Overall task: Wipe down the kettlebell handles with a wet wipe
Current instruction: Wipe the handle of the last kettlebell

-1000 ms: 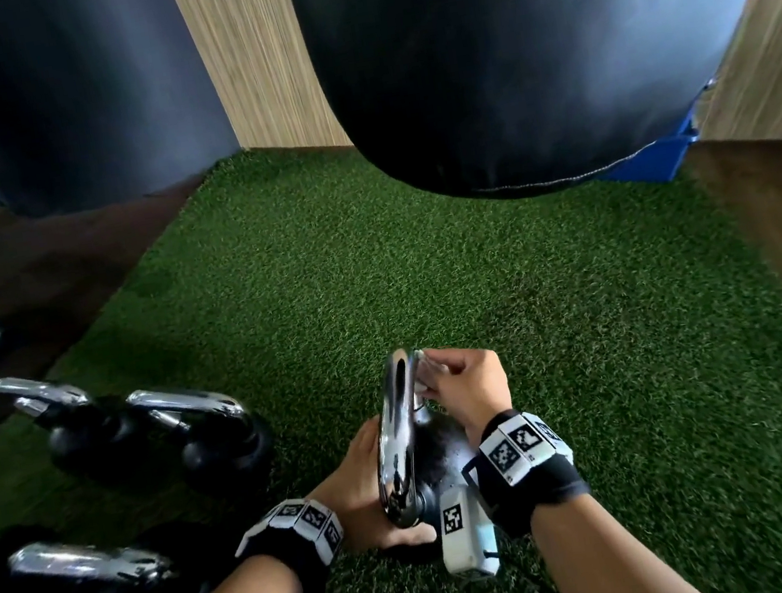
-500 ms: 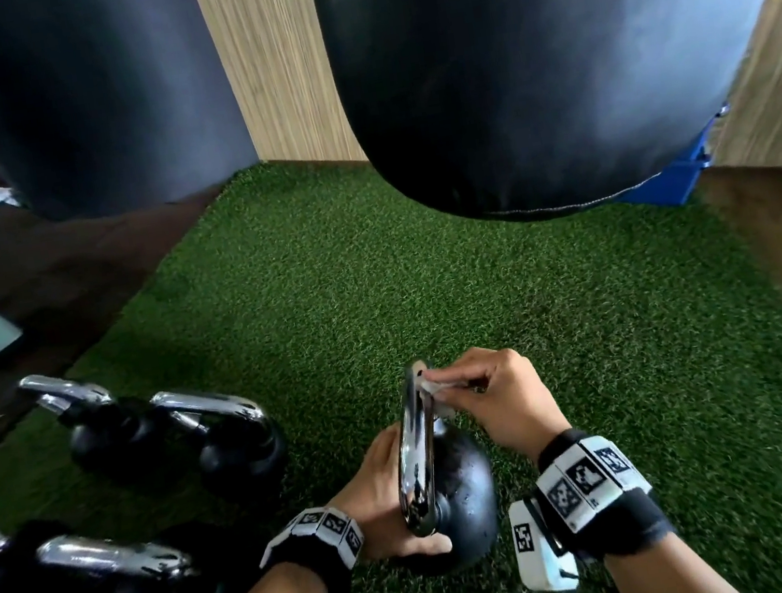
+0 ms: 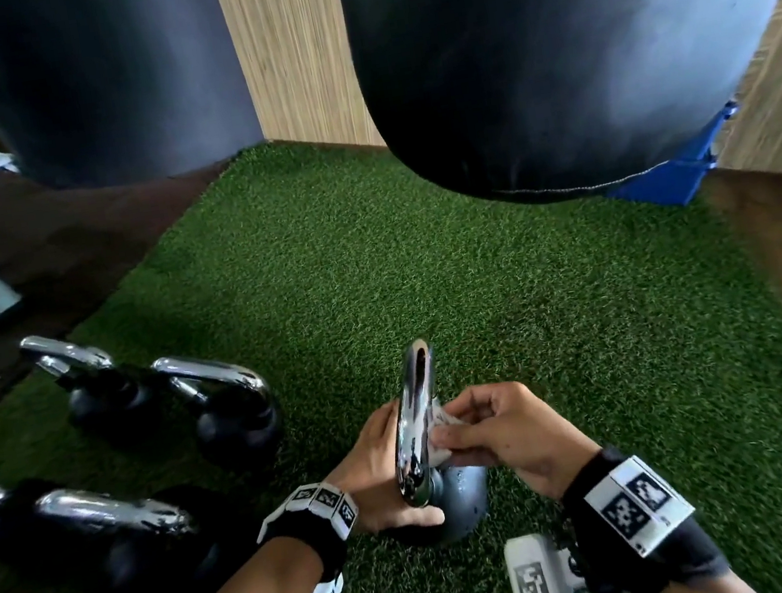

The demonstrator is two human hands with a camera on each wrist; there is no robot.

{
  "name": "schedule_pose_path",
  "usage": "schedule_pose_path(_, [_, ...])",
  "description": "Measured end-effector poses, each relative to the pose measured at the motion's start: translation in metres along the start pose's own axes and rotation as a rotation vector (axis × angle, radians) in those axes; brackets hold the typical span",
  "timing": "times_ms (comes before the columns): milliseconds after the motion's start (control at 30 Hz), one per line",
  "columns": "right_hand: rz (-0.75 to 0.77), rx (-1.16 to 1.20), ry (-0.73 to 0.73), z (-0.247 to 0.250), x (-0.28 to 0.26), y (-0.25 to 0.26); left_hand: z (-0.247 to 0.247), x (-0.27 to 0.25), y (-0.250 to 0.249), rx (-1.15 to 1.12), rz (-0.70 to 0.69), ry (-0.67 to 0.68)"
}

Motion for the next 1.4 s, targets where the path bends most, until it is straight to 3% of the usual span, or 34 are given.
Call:
schedule_pose_path(67, [-0.079,-0.057,0.040,-0.001,-0.004,-0.011,-0.002,-0.002,0.002,-0.099,0.020,-0.040])
schedule_pose_path(167, [-0.135,-0.075,0.058,-0.001,-0.006,-0.023,0.005,-0.006,-0.004,-0.146,-0.123,-0.113])
schedule_pose_path(233, [-0.136,-0.065,0.063,0.000,-0.004,-0.027,0.007,-0.004,-0.007,-0.152,-0.138,-0.135])
schedule_pose_path(367, [-0.146,-0.061,0.028,0.001,0.001,-0.037,-0.002,-0.001,0.002,-0.160,0.023,-0.048])
schedule_pose_path(433, [-0.141,-0.080,-0.027,-0.001,0.002,-0.044,0.000,-0.001,0.002,-0.120,0.017,-0.105])
schedule_pose_path(500, [-0.058,-0.233,-0.092,-0.003,0.003,-0.050,0.005,-0.006,-0.007,-0.108,-0.085,-0.234])
schedule_pose_path(600, [0.088,-0.529,-0.148,-0.003,0.005,-0.048,0.003,-0.007,-0.010,-0.096,-0.192,-0.235])
schedule_pose_path(700, [0.162,-0.532,-0.155,-0.006,0.011,-0.038,0.002,-0.001,-0.006,0.097,-0.244,-0.093])
schedule_pose_path(767, [0.233,-0.510,-0.153,-0.011,0.015,-0.032,0.002,-0.002,-0.005,0.057,-0.271,-0.106])
schedule_pose_path(867, [0.319,-0.743,-0.054,-0.016,0.020,-0.030,0.010,-0.005,-0.011,-0.129,-0.255,-0.240])
schedule_pose_path(967, [0.271,-0.814,0.103,-0.018,0.026,-0.028,0.010,-0.007,-0.015,-0.138,-0.324,-0.355])
schedule_pose_path(1100, [0.299,-0.849,0.272,-0.017,0.026,-0.022,0.007,-0.006,-0.009,-0.118,-0.287,-0.299])
schedule_pose_path(1267, [0.392,-0.935,0.275,-0.019,0.028,-0.019,0.006,-0.005,-0.005,-0.130,-0.199,-0.209])
schedule_pose_path(1400, [0.366,-0.938,0.351,-0.014,0.028,-0.010,0.004,-0.002,-0.004,0.011,-0.244,-0.160])
Point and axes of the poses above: each hand's wrist, its own x-axis towards the middle knuckle, its own z-axis out of the back of the hand, y = z × x, the point moved 2 cm from there along x, towards the middle knuckle, and after that the axes turned 11 degrees about -y, right-handed, at the moved point
